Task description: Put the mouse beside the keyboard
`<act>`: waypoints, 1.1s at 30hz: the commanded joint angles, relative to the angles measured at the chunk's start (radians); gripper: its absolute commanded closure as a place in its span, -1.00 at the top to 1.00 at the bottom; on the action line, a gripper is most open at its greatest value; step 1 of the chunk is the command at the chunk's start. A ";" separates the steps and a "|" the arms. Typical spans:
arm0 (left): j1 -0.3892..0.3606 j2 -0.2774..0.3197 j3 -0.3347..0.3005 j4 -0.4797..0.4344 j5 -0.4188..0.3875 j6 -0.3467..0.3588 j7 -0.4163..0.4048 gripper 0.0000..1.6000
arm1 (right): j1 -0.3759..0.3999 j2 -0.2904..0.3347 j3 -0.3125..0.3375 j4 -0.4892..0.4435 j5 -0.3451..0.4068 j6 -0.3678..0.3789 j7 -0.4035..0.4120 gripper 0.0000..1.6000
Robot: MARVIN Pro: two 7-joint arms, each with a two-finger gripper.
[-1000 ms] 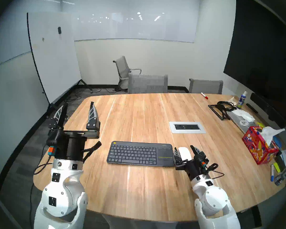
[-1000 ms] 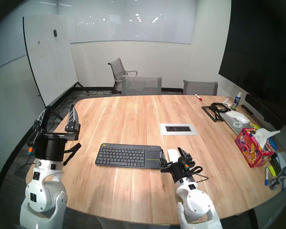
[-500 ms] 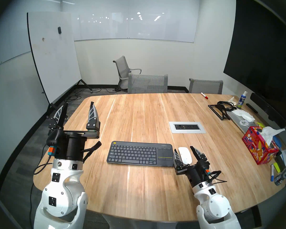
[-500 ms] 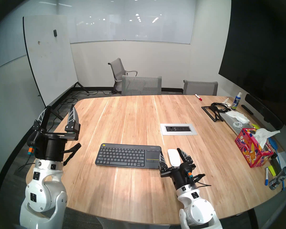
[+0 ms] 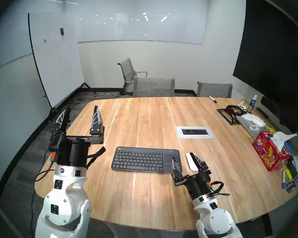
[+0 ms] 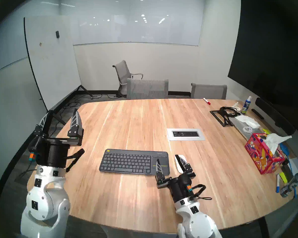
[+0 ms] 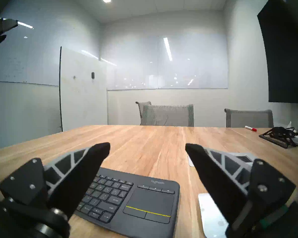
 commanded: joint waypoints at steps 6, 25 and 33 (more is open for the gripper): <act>-0.002 0.002 -0.001 -0.023 0.001 -0.002 -0.001 1.00 | -0.047 0.016 0.056 -0.087 -0.009 -0.020 -0.013 1.00; -0.002 0.002 -0.001 -0.023 0.001 -0.002 -0.001 1.00 | -0.001 -0.016 0.047 -0.081 0.000 -0.028 -0.053 1.00; -0.002 0.002 -0.001 -0.023 0.001 -0.002 -0.001 1.00 | 0.010 -0.020 0.040 -0.070 0.006 -0.047 -0.065 1.00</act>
